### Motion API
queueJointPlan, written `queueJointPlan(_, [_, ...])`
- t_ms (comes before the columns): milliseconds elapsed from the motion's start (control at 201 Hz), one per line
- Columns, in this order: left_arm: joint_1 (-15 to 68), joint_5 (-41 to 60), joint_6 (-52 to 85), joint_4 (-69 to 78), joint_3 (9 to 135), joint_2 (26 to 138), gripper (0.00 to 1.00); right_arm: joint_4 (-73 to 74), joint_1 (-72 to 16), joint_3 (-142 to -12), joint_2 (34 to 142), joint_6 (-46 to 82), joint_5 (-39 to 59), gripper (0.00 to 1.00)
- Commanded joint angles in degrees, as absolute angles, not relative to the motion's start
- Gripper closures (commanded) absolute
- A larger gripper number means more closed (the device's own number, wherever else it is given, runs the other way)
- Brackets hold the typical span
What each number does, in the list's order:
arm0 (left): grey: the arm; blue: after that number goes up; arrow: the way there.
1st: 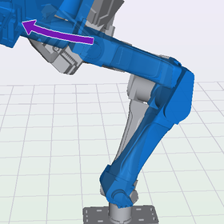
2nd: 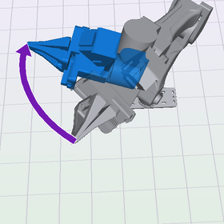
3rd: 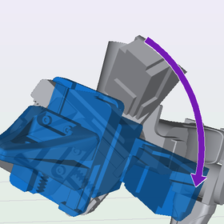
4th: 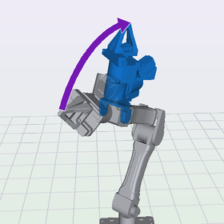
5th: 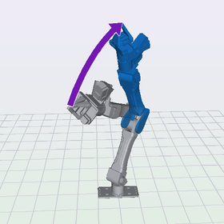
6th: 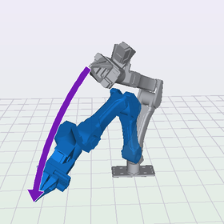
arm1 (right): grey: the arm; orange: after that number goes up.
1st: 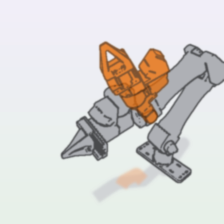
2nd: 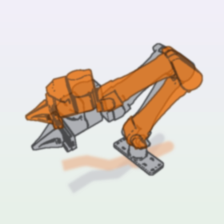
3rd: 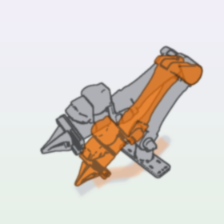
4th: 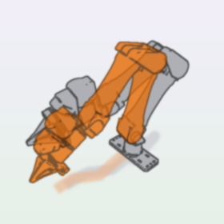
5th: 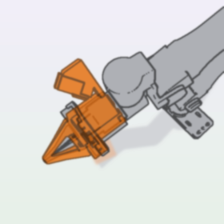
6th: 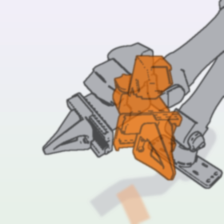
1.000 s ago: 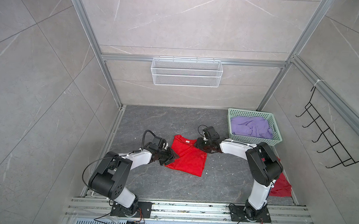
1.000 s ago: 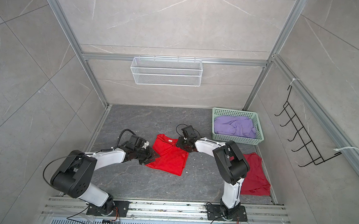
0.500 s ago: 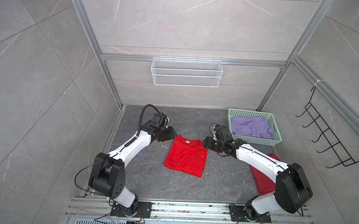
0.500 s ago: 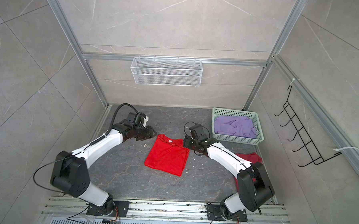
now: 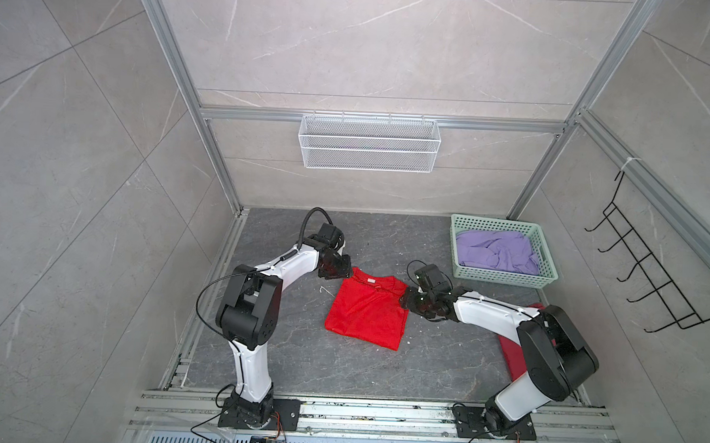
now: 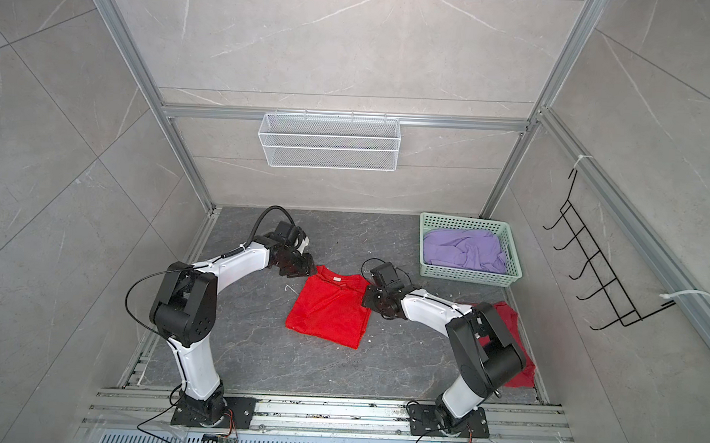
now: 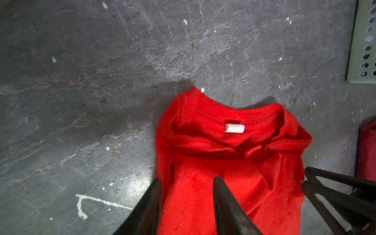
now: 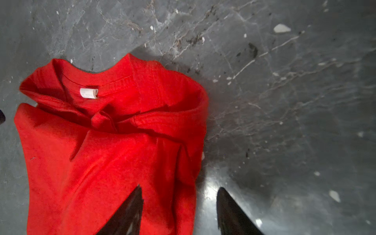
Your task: Fold and stack the t-shirts
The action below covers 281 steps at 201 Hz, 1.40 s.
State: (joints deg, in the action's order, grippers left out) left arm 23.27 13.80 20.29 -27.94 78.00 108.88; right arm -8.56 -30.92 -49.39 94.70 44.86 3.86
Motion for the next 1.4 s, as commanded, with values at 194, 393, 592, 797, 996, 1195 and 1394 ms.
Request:
queueJointPlan(194, [23.1,18.1,20.8,-24.6,77.9,110.7,0.57,-6.4,-31.8,-52.0,98.1,46.8,3.5,0.53])
queueJointPlan(393, [23.1,20.0,22.0,-23.3,77.5,110.6,0.81,-7.7,-32.4,-53.4,98.8,45.9,2.4,0.85])
queueJointPlan(592, [23.1,22.2,24.5,-20.5,73.7,106.4,1.00,-9.6,-33.3,-53.5,96.7,44.5,0.4,0.94])
queueJointPlan(797, [23.1,23.0,26.4,-19.1,69.0,99.2,1.00,-11.4,-34.6,-52.2,91.8,43.2,-1.2,0.97])
queueJointPlan(996, [23.1,22.9,27.7,-19.2,66.2,90.4,1.00,-13.3,-36.0,-50.9,83.8,43.2,-1.5,0.98])
queueJointPlan(1195, [22.6,21.6,27.5,-19.9,69.5,87.7,1.00,-14.7,-35.9,-51.9,78.3,44.4,-5.9,0.97])
queueJointPlan(1394, [20.8,23.7,25.4,-19.9,78.3,101.0,1.00,-9.1,-31.3,-57.2,90.9,42.6,-2.4,0.97])
